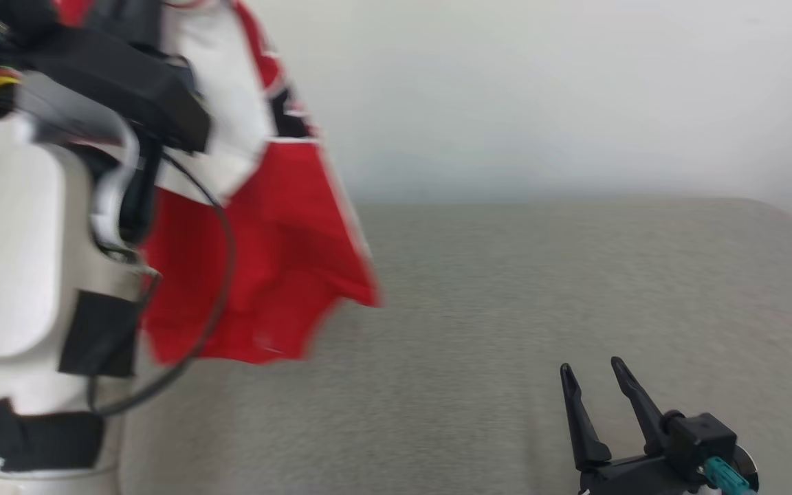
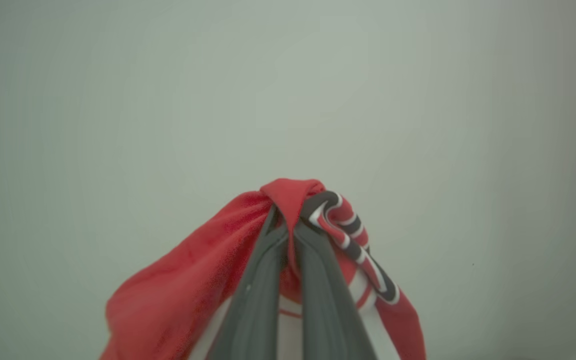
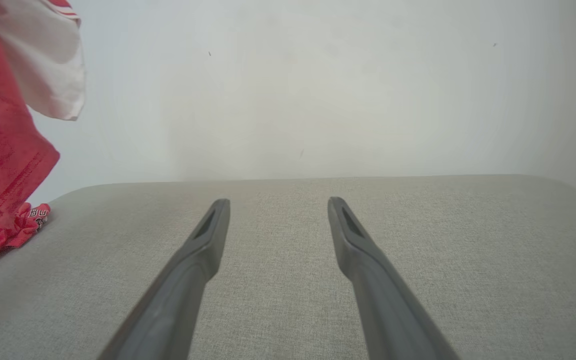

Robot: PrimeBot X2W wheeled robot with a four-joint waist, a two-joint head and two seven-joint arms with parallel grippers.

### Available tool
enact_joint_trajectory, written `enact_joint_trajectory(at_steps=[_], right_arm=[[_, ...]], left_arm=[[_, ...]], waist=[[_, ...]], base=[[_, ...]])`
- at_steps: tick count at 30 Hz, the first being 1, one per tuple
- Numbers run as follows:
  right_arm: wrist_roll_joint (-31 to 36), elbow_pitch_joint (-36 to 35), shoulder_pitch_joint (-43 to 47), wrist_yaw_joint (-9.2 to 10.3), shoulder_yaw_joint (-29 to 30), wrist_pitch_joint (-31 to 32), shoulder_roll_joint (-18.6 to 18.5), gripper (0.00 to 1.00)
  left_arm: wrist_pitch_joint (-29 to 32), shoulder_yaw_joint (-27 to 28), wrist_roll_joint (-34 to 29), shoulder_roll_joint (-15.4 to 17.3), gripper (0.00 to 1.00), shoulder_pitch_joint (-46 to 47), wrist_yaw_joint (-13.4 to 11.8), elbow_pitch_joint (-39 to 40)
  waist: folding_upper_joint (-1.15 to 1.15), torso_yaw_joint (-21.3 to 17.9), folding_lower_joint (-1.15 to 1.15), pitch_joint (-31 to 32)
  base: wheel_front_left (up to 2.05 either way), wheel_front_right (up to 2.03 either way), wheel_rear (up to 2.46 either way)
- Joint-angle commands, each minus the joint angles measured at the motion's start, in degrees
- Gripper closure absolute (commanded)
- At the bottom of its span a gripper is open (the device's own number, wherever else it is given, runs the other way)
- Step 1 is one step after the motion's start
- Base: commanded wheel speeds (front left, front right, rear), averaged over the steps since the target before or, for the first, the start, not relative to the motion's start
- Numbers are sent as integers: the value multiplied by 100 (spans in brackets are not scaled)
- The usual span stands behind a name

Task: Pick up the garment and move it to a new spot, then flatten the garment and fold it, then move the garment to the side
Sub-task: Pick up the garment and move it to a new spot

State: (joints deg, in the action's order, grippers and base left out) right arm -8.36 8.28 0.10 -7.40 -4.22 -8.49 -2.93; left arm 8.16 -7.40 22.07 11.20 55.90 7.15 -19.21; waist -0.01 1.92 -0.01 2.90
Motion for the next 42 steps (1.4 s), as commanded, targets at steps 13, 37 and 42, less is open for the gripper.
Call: enact_joint_trajectory(at_steps=[13, 37, 42], right_arm=[[-31, -138, -143, -17, -13, 28, 7, 0], [-11, -185, 65, -17, 138, 119, 4, 0], [37, -187, 127, -17, 418, 85, 7, 0]], left_arm=[[-670, -850, 545, -807, 100, -848, -230, 136], [-2336, -1261, 480, -563, 0, -4064, -442, -740], [-2340, -542, -80, -419, 0, -4983, -463, 539]], waist=[[1, -1887, 1, -330], [1, -932, 1, -296], [1, -590, 1, -172]], base=[[0, 0, 0], [0, 0, 0], [0, 0, 0]])
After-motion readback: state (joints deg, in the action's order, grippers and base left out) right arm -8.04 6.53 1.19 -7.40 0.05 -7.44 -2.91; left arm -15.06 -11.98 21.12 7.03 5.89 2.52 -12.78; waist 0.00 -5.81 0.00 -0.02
